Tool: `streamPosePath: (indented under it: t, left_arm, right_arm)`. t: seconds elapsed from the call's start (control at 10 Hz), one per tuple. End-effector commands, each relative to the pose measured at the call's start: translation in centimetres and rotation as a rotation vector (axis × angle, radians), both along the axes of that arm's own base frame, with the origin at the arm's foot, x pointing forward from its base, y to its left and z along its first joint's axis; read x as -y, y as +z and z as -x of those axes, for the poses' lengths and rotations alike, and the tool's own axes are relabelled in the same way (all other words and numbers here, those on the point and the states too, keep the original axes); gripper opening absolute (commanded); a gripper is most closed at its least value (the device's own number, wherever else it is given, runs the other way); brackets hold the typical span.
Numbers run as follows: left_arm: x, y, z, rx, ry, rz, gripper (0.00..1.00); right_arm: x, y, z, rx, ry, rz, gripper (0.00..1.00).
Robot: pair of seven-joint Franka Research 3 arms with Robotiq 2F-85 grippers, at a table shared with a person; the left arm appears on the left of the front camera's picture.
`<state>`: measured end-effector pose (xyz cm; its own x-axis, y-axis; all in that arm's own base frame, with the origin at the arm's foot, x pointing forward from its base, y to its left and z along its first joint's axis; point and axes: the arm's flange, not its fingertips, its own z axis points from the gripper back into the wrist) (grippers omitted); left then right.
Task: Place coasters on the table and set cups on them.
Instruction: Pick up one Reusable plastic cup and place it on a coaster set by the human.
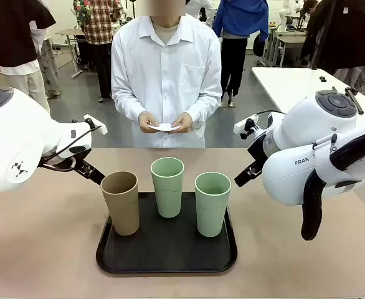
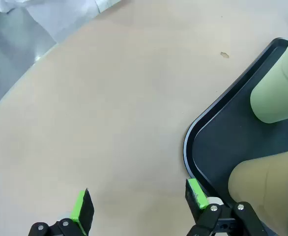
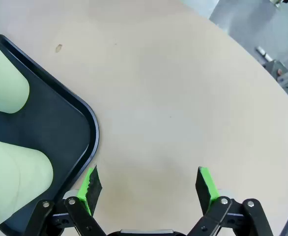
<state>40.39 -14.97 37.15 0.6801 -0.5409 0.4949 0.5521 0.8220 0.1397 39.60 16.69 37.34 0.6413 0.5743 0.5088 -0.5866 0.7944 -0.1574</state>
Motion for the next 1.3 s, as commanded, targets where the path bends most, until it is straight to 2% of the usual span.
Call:
streamPosePath:
  t: [0.0,1.2]
  left_arm:
    - [0.0,0.01,0.01,0.0,0.0,0.0,1.0]
    - [0.0,0.01,0.01,0.0,0.0,0.0,1.0]
  right_arm:
    - [-0.01,0.0,0.0,0.0,0.0,0.0,1.0]
    - [-0.01,0.0,0.0,0.0,0.0,0.0,1.0]
